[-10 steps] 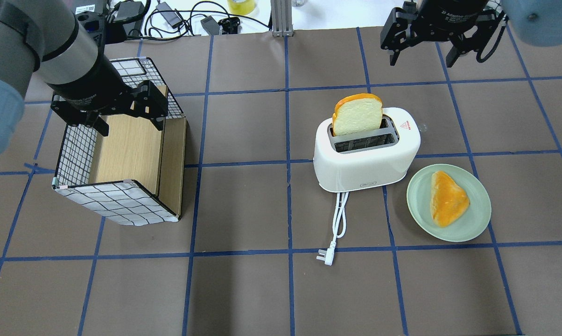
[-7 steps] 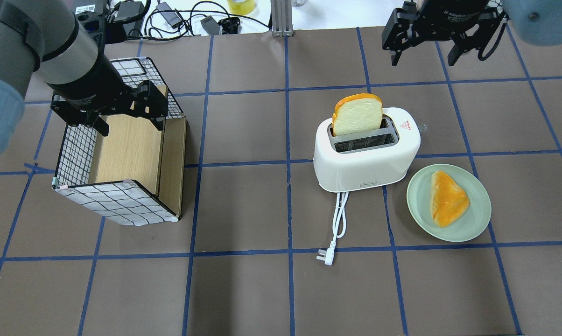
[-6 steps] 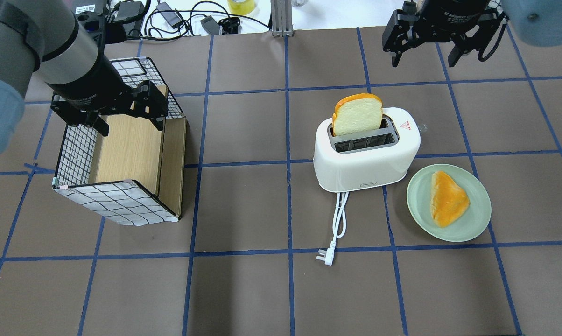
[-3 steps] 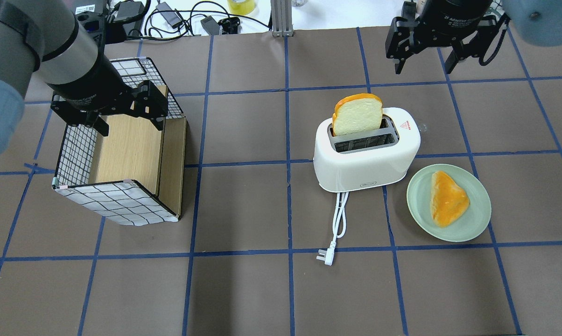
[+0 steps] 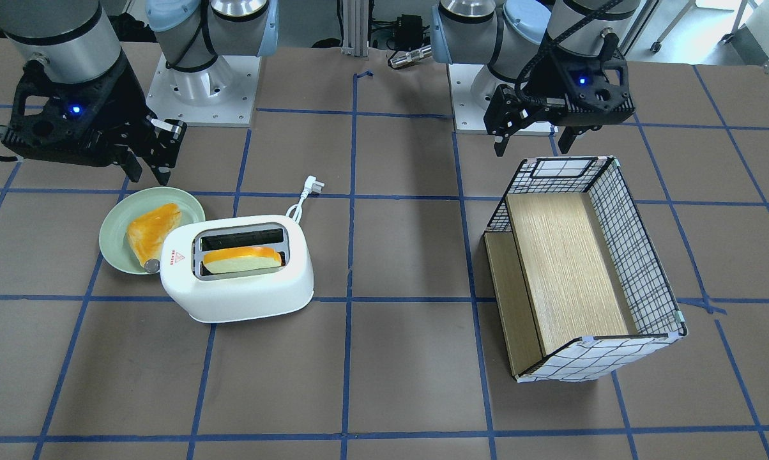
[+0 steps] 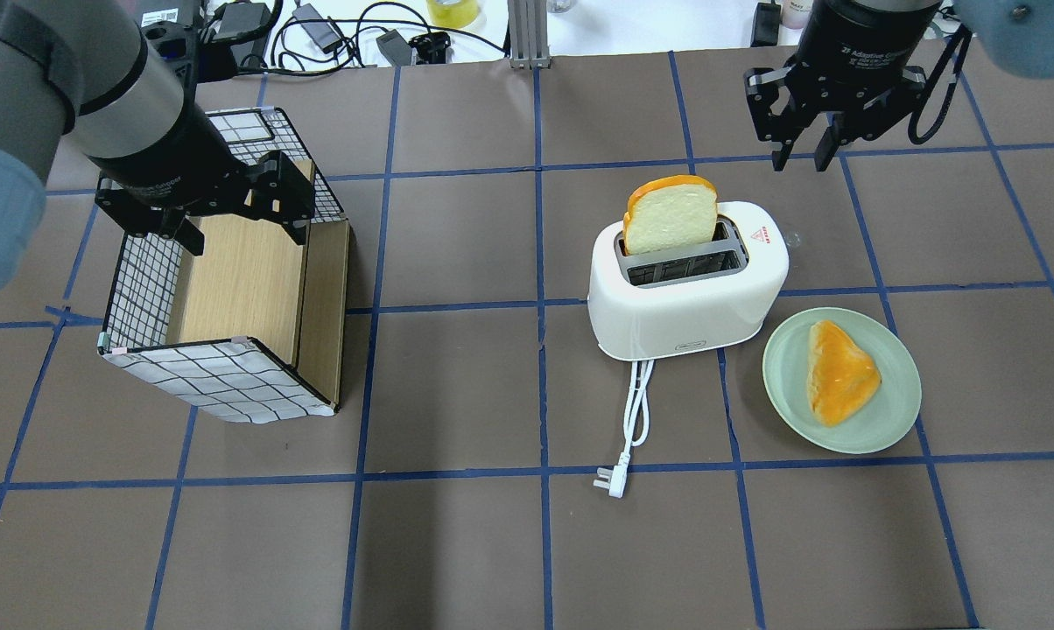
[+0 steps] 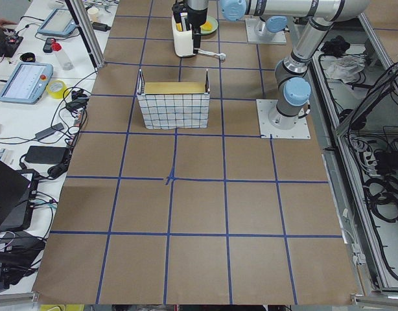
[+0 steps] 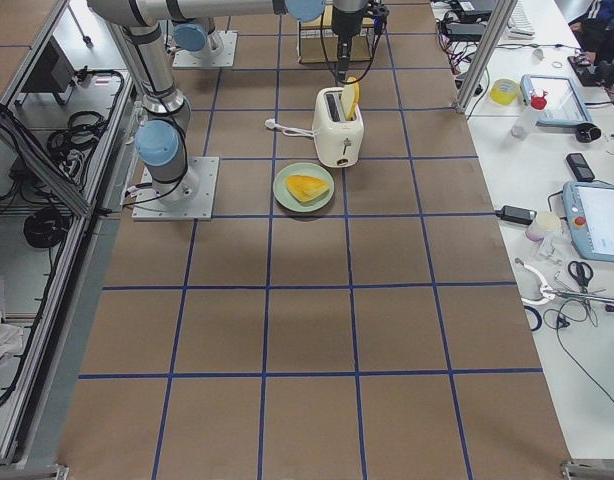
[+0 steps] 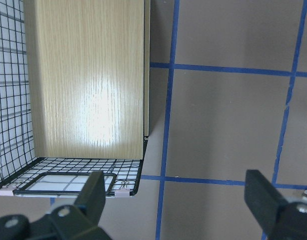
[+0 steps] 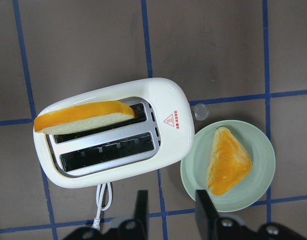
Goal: Press toaster with right arm
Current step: 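Move the right gripper toward the lever at the toaster's side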
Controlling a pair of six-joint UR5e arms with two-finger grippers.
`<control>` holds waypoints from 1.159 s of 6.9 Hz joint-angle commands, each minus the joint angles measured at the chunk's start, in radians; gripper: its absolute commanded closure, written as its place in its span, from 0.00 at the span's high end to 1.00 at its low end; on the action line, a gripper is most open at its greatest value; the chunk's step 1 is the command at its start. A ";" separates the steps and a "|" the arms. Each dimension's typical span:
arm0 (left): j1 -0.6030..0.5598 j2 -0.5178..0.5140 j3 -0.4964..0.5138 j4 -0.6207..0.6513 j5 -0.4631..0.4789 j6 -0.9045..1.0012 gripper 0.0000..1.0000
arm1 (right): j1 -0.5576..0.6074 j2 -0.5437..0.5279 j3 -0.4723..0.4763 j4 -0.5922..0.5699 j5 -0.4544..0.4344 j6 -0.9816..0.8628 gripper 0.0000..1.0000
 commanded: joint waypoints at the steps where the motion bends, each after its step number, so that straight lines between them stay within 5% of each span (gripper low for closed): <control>1: 0.000 0.000 0.000 0.000 0.000 0.000 1.00 | -0.068 0.010 0.001 0.003 0.041 -0.090 0.00; 5: 0.000 0.000 0.000 0.000 0.000 0.000 1.00 | -0.258 0.108 0.039 -0.015 0.246 -0.426 0.00; 8: 0.000 0.000 0.000 0.000 0.000 0.000 1.00 | -0.335 0.122 0.240 -0.200 0.374 -0.514 0.00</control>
